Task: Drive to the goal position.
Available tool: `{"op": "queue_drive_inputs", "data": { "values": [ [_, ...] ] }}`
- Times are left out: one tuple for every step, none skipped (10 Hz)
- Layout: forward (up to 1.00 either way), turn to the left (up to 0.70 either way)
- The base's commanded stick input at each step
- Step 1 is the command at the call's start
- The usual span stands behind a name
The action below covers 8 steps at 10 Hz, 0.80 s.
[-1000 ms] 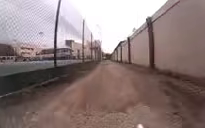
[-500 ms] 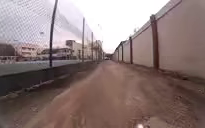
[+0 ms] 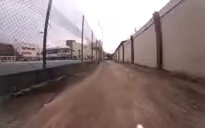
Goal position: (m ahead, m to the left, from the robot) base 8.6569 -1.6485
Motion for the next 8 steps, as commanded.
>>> {"op": "queue_drive_inputs", "data": {
  "values": [
    [0.7,0.0],
    [0.7,0.0],
    [0.7,-0.03],
    [0.7,-0.11],
    [0.7,-0.28],
    [0.7,-0.35],
    [0.7,-0.17],
    [0.7,-0.29]
  ]
}}
